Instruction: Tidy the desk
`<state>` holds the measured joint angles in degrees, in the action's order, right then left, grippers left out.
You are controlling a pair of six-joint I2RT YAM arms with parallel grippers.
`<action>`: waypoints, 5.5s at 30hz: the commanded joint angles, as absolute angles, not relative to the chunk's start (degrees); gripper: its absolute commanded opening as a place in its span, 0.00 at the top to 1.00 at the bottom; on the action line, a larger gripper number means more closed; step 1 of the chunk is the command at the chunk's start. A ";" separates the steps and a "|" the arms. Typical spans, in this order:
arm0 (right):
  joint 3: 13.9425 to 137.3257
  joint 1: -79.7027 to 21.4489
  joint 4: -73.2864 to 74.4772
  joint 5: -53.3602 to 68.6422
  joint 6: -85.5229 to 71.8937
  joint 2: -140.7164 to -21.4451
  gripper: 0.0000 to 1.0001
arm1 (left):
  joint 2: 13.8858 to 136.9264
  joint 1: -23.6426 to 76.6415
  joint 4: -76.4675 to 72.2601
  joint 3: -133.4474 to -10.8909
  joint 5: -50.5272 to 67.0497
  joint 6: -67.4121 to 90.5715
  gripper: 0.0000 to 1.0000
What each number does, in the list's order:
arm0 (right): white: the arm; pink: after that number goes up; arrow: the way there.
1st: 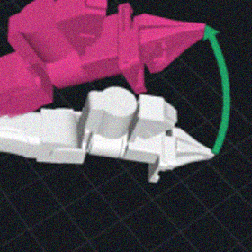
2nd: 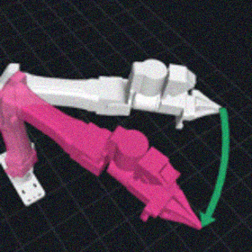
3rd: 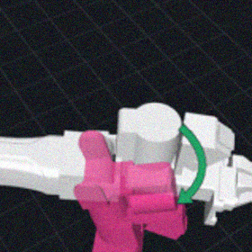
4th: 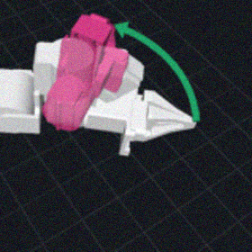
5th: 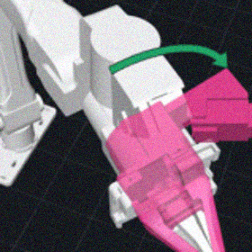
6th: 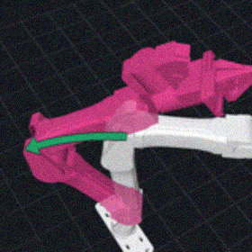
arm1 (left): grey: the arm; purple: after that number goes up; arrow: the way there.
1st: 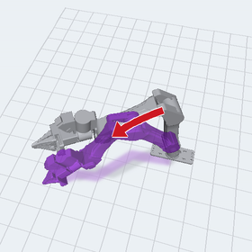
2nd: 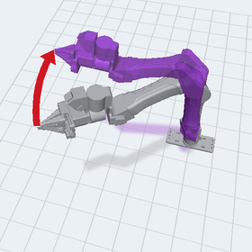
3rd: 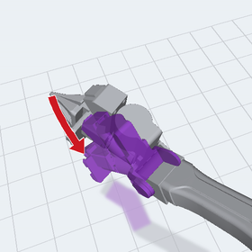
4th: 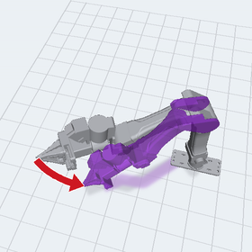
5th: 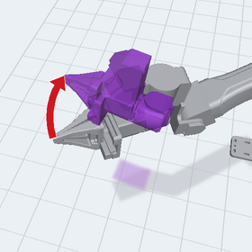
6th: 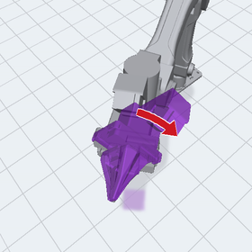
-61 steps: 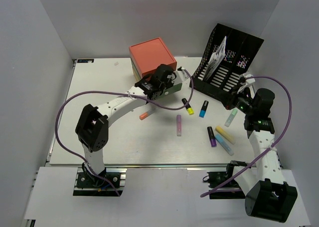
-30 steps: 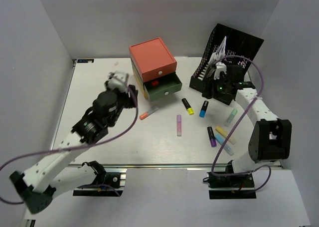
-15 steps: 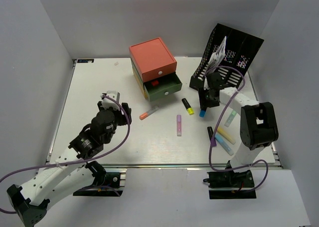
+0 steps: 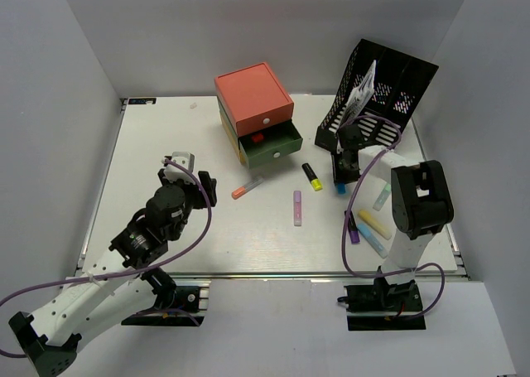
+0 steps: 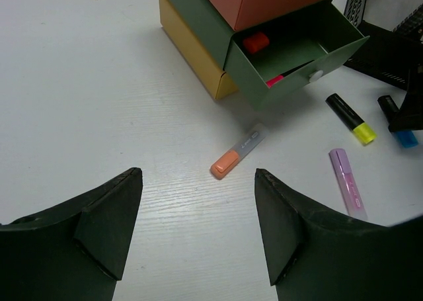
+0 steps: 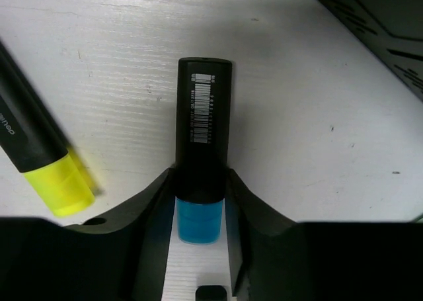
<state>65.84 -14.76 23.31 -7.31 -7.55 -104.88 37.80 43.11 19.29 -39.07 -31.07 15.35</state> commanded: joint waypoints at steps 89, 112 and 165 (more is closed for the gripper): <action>76.11 -21.18 22.77 5.45 14.06 -109.51 0.37 | 36.65 43.07 18.72 -38.94 -30.24 15.73 0.21; 67.07 -21.10 18.37 4.05 15.82 -107.76 0.71 | 36.65 43.07 18.90 -38.94 -30.67 15.82 0.21; 85.70 -35.25 12.40 8.61 66.19 -93.97 0.46 | 36.83 43.07 18.90 -38.85 -31.29 15.91 0.21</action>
<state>83.90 -35.64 16.27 7.51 71.92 -99.68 37.28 43.11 19.27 -39.05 -31.09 15.55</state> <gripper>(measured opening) 0.537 0.786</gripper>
